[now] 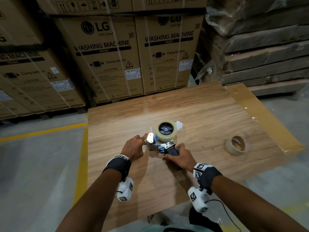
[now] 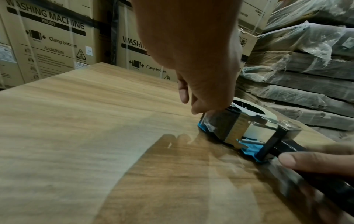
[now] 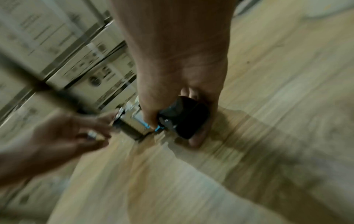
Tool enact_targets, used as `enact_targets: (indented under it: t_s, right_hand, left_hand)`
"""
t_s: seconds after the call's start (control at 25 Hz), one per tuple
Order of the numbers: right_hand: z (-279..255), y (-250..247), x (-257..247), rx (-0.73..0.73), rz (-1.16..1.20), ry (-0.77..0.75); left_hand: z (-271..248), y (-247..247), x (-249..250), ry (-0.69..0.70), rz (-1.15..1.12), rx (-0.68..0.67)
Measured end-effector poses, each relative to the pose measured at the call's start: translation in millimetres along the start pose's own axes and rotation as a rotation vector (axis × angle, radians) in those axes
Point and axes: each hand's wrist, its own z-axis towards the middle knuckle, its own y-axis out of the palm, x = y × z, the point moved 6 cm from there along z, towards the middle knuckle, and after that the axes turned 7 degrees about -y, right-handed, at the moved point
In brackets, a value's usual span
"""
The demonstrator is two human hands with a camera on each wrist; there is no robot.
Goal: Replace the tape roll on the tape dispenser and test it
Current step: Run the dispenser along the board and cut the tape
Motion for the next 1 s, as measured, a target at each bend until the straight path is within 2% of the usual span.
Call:
enact_targets:
  t_s: [0.08, 0.2, 0.32, 0.44, 0.52, 0.68, 0.88, 1.0]
  right_hand:
    - [1, 11, 7, -0.132, 0.232, 0.133]
    - [-7, 16, -6, -0.251, 0.461, 0.193]
    - [-12, 14, -19, -0.275, 0.573, 0.169]
    - [-13, 9, -25, -0.25, 0.603, 0.156]
    - [-16, 7, -30, -0.25, 0.628, 0.156]
    - [-22, 7, -35, -0.251, 0.687, 0.186]
    - [-23, 1, -35, -0.23, 0.746, 0.237]
    - [-24, -3, -33, -0.229, 0.75, 0.251]
  left_hand:
    - [-1, -2, -1, 0.035, 0.014, -0.02]
    - [-5, 5, -3, -0.013, -0.093, 0.005]
    - [-18, 18, -14, -0.246, -0.511, 0.149]
    - [-29, 49, -21, -0.504, -1.031, 0.102]
    - [-28, 63, -18, -0.584, -1.234, 0.089]
    - [-19, 62, -9, -0.63, -1.389, 0.195]
    - [-16, 59, 1, -0.611, -1.608, 0.264]
    - [-15, 55, 8, -0.608, -1.61, 0.282]
